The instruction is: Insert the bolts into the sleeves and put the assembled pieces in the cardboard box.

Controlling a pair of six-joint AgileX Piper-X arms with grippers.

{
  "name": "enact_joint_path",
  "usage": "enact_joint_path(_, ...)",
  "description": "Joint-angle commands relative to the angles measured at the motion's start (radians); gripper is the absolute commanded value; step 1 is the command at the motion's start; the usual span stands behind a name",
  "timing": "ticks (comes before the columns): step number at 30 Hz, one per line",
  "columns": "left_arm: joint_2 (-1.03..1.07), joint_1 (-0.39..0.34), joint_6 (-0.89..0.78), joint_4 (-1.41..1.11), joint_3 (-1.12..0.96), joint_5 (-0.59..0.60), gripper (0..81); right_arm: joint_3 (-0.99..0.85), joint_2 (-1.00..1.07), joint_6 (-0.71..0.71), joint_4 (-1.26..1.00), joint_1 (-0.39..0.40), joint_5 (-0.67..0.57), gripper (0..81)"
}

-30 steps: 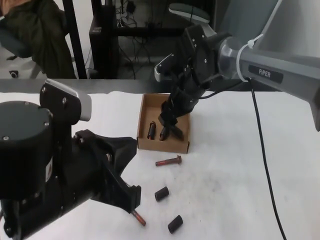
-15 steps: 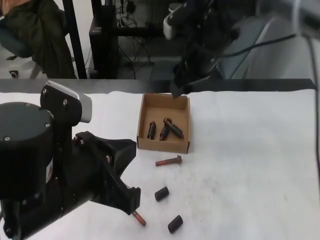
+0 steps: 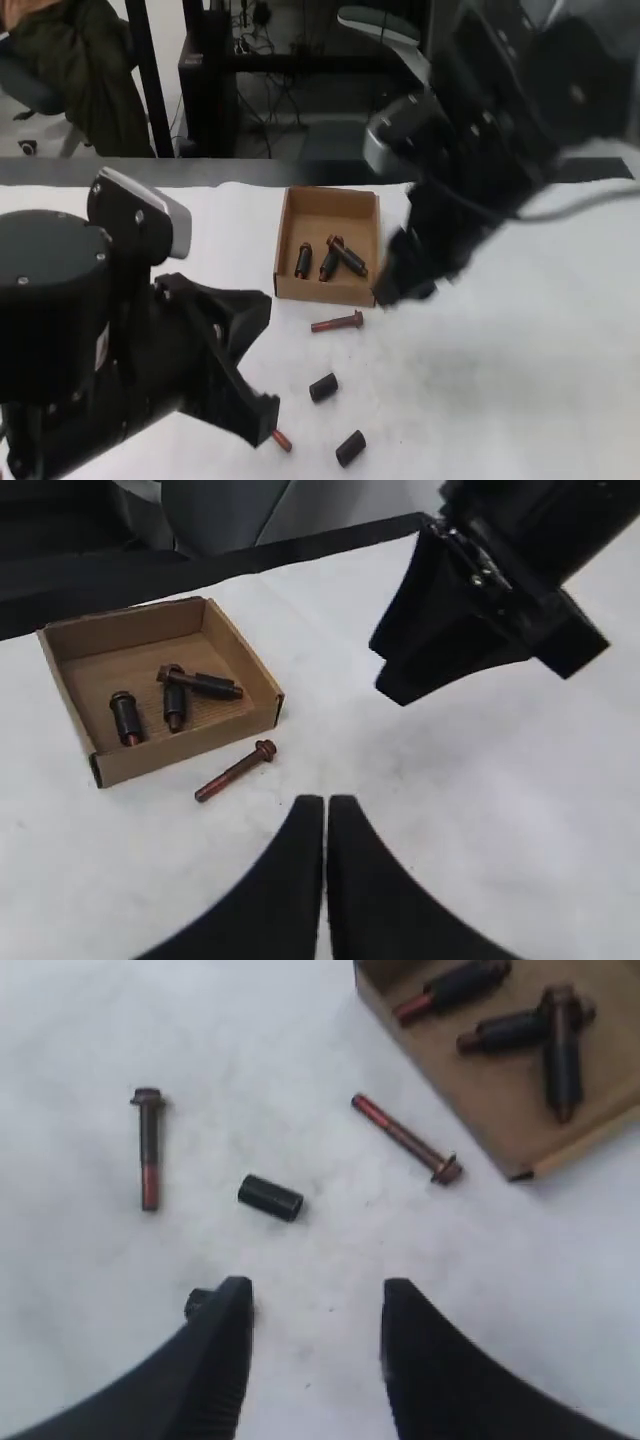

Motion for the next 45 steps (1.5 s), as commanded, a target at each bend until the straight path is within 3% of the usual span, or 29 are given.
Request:
enact_joint_path(1,0.03,0.007,0.055,0.017,-0.009,0.051,5.6,0.105,-0.12,0.056,-0.024,-0.003,-0.026,39.5)
enact_joint_path(7,0.216,0.096,0.08,0.013,-0.094,0.158,30.4,0.261,-0.354,0.183,-0.067,-0.001,-0.028,39.5)
enact_joint_path(11,0.366,0.136,0.161,0.026,-0.204,0.234,31.9,0.299,-0.481,0.217,-0.065,-0.001,-0.047,39.5)
enact_joint_path(18,0.616,0.119,0.321,0.275,-0.386,0.245,31.9,0.333,-0.55,0.233,-0.042,-0.001,-0.065,39.5)
enact_joint_path(20,0.671,0.119,0.358,0.332,-0.416,0.245,35.1,0.354,-0.55,0.233,-0.05,-0.001,-0.065,39.5)
enact_joint_path(26,0.802,0.119,0.405,0.35,-0.474,0.2,68.3,0.372,-0.55,0.247,-0.058,-0.001,-0.091,39.5)
enact_joint_path(37,0.957,0.042,0.484,0.401,-0.578,0.144,63.0,0.372,-0.55,0.243,-0.081,-0.001,-0.091,39.5)
enact_joint_path(45,1.101,0.002,0.526,0.577,-0.73,-0.037,62.0,0.372,-0.55,0.239,-0.092,-0.001,-0.123,39.5)
